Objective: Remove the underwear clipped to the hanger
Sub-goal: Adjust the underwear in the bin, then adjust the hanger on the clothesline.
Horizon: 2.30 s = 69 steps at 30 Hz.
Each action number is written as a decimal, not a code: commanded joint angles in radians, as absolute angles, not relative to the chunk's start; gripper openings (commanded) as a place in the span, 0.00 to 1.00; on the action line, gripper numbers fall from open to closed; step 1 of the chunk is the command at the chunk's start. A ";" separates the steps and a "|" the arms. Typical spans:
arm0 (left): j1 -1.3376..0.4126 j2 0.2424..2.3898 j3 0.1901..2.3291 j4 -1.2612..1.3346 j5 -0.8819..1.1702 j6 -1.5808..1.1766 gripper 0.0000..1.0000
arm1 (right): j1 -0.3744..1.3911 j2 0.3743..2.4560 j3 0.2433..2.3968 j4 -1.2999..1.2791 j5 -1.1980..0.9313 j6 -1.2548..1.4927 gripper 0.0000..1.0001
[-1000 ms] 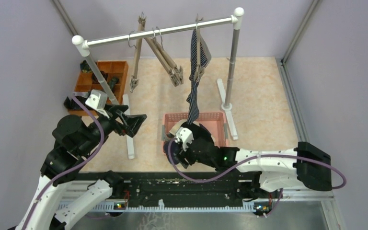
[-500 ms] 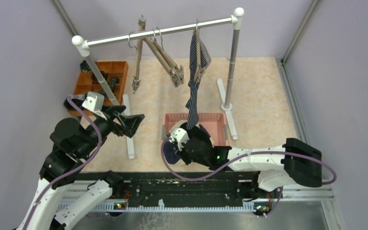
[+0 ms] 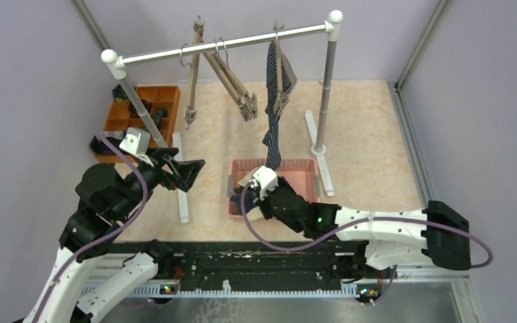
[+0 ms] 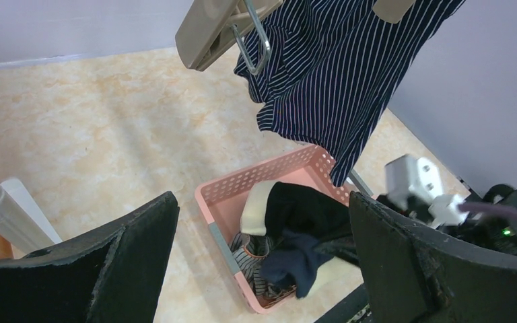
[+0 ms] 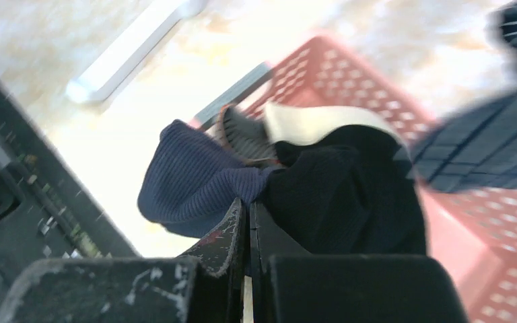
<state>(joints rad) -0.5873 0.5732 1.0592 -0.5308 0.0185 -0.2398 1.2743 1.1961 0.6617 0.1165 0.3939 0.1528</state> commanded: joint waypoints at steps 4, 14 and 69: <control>-0.588 0.578 1.048 -0.496 0.022 -0.242 1.00 | 1.278 1.059 0.618 0.169 0.774 0.099 0.00; -0.589 0.596 1.041 -0.477 0.041 -0.239 1.00 | 1.202 1.240 0.661 0.053 0.820 0.211 0.00; -0.600 0.827 1.048 0.040 0.853 -0.407 0.34 | 1.229 0.814 0.865 0.227 0.979 -0.168 0.50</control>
